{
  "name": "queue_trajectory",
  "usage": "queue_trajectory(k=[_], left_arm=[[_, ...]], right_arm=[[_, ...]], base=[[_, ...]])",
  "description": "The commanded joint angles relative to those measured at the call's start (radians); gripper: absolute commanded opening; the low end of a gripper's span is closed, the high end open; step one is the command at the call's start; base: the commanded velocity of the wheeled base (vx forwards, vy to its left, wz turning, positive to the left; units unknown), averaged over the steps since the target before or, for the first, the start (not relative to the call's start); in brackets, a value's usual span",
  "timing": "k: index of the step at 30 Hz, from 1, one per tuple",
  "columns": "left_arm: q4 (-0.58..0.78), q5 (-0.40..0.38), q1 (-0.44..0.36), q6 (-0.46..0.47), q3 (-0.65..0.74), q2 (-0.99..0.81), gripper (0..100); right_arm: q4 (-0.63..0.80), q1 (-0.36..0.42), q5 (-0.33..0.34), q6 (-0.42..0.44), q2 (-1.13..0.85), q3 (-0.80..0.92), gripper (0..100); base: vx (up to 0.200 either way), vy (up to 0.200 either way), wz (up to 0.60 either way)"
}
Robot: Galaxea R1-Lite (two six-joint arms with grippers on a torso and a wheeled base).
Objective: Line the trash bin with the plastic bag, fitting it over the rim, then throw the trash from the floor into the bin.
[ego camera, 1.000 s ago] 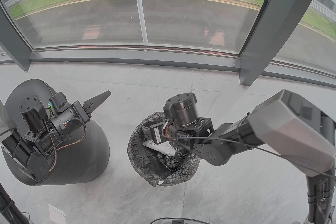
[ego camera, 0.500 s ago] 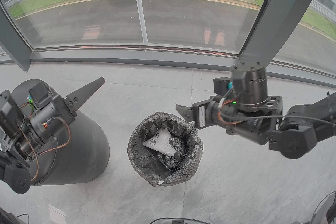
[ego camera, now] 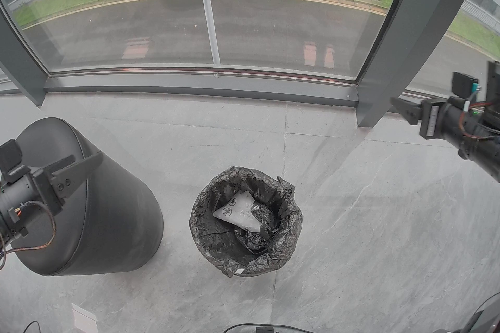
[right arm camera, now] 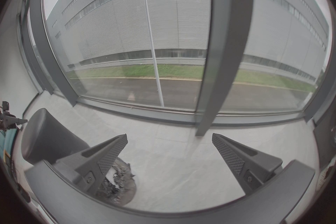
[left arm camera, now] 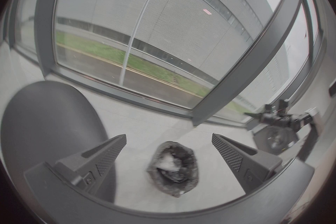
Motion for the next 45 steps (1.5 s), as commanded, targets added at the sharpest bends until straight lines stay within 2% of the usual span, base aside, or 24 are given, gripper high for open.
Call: queue_trajectory(k=[1, 2, 4, 8, 10, 14, 15, 17, 21, 25, 33, 39, 43, 45], left_arm=[[0.279, 0.163, 0.074, 0.200, -0.047, -0.354, 100], [0.287, 0.165, 0.074, 0.203, -0.047, -0.360, 100], [0.433, 0.172, 0.074, 0.217, -0.057, -0.461, 100], [0.608, 0.174, 0.077, 0.219, -0.053, -0.595, 100], [0.649, 0.182, 0.078, 0.219, -0.050, -0.639, 100], [0.766, 0.255, 0.078, 0.220, -0.038, -0.790, 100], [0.822, 0.272, 0.078, 0.229, -0.034, -0.874, 100], [0.891, 0.277, 0.078, 0.239, -0.039, -0.954, 100], [0.977, 0.283, 0.083, 0.242, -0.028, -1.027, 100], [0.982, 0.281, 0.129, 0.254, 0.013, -1.079, 100], [0.976, 0.312, 0.129, 0.288, 0.096, -1.098, 100], [0.896, 0.326, 0.129, 0.291, 0.168, -1.098, 100], [0.856, 0.329, 0.129, 0.288, 0.200, -1.098, 100], [0.835, 0.337, 0.129, 0.285, 0.219, -1.098, 100]], right_arm=[[0.088, -0.132, -0.015, -0.122, -0.423, 0.176, 100], [0.093, -0.132, -0.015, -0.125, -0.431, 0.179, 100], [0.233, -0.132, -0.015, -0.145, -0.583, 0.211, 100], [0.417, -0.134, -0.013, -0.136, -0.768, 0.217, 100], [0.458, -0.136, -0.013, -0.126, -0.819, 0.225, 100], [0.555, -0.171, -0.015, -0.079, -0.997, 0.292, 100], [0.605, -0.209, -0.012, -0.083, -1.096, 0.320, 100], [0.665, -0.238, -0.001, -0.085, -1.188, 0.335, 100], [0.737, -0.238, -0.004, -0.082, -1.290, 0.369, 100], [0.736, -0.257, -0.012, -0.050, -1.307, 0.416, 100], [0.736, -0.267, -0.006, -0.011, -1.307, 0.446, 100], [0.748, -0.413, 0.013, -0.030, -1.379, 0.449, 100], [0.745, -0.404, 0.020, -0.031, -1.396, 0.453, 100], [0.745, -0.404, 0.063, -0.022, -1.396, 0.487, 100]], base=[[0.000, 0.000, 0.00], [0.000, 0.000, 0.00], [0.000, 0.000, 0.00], [0.000, 0.000, 0.00], [0.000, 0.000, 0.00], [0.000, 0.000, 0.00], [0.000, 0.000, 0.00], [0.000, 0.000, 0.00], [0.000, 0.000, 0.00], [0.000, 0.000, 0.00], [0.000, 0.000, 0.00], [0.000, 0.000, 0.00], [0.000, 0.000, 0.00], [0.000, 0.000, 0.00]])
